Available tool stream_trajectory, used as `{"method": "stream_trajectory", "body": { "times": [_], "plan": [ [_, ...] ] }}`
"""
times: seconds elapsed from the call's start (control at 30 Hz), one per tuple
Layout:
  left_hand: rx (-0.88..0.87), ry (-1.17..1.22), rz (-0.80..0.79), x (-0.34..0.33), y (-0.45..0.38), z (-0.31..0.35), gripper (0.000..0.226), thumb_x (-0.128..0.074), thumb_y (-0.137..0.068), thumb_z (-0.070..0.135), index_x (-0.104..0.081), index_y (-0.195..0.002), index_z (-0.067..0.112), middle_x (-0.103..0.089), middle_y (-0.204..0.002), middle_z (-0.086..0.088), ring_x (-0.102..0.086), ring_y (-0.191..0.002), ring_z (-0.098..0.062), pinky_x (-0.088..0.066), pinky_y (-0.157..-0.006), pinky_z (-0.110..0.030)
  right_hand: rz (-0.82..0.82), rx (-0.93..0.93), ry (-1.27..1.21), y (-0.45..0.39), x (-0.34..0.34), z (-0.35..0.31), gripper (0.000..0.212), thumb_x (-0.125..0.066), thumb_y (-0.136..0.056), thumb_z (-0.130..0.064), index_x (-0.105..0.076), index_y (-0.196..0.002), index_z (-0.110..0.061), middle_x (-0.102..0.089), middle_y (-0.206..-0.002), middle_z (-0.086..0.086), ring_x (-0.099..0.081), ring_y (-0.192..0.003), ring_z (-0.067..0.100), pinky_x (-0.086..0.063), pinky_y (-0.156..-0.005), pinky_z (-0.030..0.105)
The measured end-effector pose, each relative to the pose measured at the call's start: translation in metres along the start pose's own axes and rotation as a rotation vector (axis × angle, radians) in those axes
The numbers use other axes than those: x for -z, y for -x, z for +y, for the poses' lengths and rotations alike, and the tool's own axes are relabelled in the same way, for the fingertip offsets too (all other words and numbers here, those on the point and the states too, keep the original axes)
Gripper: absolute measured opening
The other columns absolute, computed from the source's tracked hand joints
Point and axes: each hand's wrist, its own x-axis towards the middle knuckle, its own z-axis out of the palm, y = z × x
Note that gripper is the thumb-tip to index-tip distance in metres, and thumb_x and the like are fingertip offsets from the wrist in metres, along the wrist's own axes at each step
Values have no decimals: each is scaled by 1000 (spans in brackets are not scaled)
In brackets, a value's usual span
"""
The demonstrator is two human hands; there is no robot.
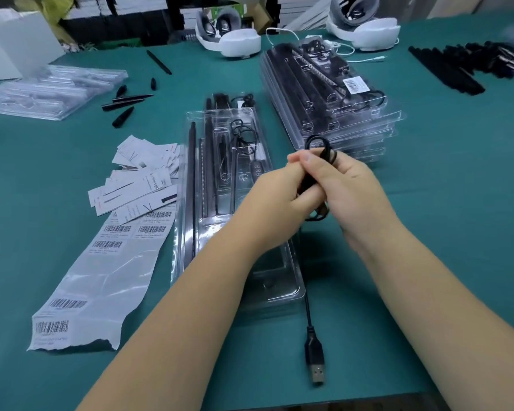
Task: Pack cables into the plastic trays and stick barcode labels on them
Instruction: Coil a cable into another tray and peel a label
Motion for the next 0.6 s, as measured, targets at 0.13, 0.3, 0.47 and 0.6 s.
{"method": "stream_trajectory", "body": {
  "times": [0.13, 0.3, 0.47, 0.6],
  "plan": [
    [80, -30, -53, 11, -2, -8, 37, -47, -82, 42, -65, -71, 11, -39, -47, 9, -36, -46, -6, -28, -48, -23, 144, -75, -169, -7, 4, -4, 23, -46, -99, -18, -57, -79, -16, -68, -65, -6, -63, -67, 10, -54, -62, 25],
    [60, -159, -85, 14, -1, -10, 31, -60, -84, 14, -72, -112, 21, -70, -97, 12, -48, -58, 21, -33, -59, 1, 223, -30, 76, -9, 4, 1, 23, -45, -99, -19, -54, -77, -20, -53, -59, -9, -49, -54, 1, -45, -62, 20],
    [84, -471, -61, 16, -1, -11, 27, -63, -84, 22, -71, -109, 27, -68, -106, 9, -59, -101, -11, -48, -90, -32, 191, 20, 237, -9, 6, 4, 26, -43, -99, -23, -53, -76, -20, -49, -55, -9, -45, -51, 2, -39, -55, 15],
    [113, -494, -57, 20, 1, -11, 20, -64, -84, 23, -74, -100, 30, -68, -98, 9, -59, -95, -15, -51, -82, -36, 177, -5, 219, -9, 5, 5, 24, -42, -99, -22, -52, -77, -18, -46, -45, -11, -51, -49, 7, -45, -50, 17]
  ]
}}
